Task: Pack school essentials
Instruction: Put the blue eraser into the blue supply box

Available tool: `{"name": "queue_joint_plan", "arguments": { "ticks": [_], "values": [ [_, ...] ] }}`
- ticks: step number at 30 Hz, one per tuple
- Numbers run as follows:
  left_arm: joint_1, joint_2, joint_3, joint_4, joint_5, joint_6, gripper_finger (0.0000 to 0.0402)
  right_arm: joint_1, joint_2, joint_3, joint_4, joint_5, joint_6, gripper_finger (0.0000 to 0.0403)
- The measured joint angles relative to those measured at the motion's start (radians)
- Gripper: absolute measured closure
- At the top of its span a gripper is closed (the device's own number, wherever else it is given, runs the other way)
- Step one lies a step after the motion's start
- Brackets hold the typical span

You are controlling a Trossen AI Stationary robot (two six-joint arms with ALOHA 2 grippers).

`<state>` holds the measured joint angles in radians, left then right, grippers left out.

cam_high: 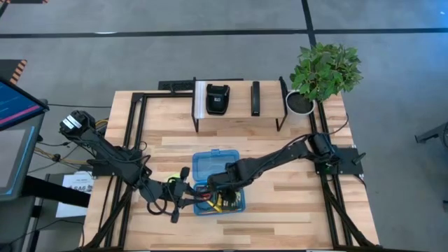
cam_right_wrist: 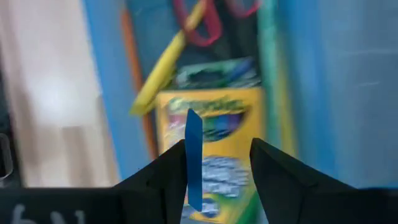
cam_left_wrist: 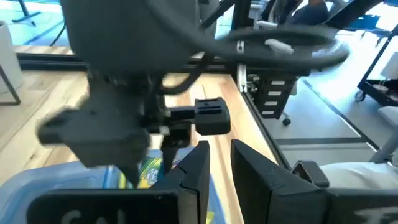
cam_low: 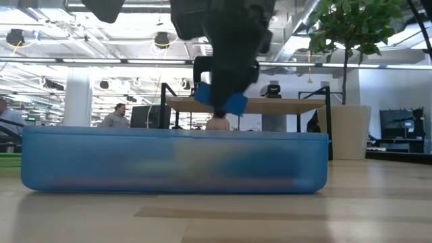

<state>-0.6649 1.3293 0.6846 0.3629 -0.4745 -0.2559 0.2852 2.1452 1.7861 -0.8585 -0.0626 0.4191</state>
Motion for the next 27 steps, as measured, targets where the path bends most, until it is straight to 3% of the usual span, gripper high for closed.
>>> {"name": "queue_joint_plan", "arguments": {
  "ticks": [4,14,23,27],
  "values": [
    [0.009,0.000,0.000,0.001,0.021,-0.002,0.0349,-0.001,-0.001,0.048,-0.046,0.092,-0.001,0.0213],
    [0.022,0.141,0.008,0.084,0.104,-0.019,0.0349,0.006,-0.001,0.088,-0.044,0.091,0.003,0.0213],
    [0.032,0.272,0.049,0.069,-0.121,-0.085,0.0349,0.033,-0.001,0.088,-0.022,0.058,0.026,0.0211],
    [0.041,0.293,0.060,0.074,-0.109,-0.099,0.0349,0.042,-0.001,0.088,-0.022,0.057,0.027,0.0210]
  ]
}}
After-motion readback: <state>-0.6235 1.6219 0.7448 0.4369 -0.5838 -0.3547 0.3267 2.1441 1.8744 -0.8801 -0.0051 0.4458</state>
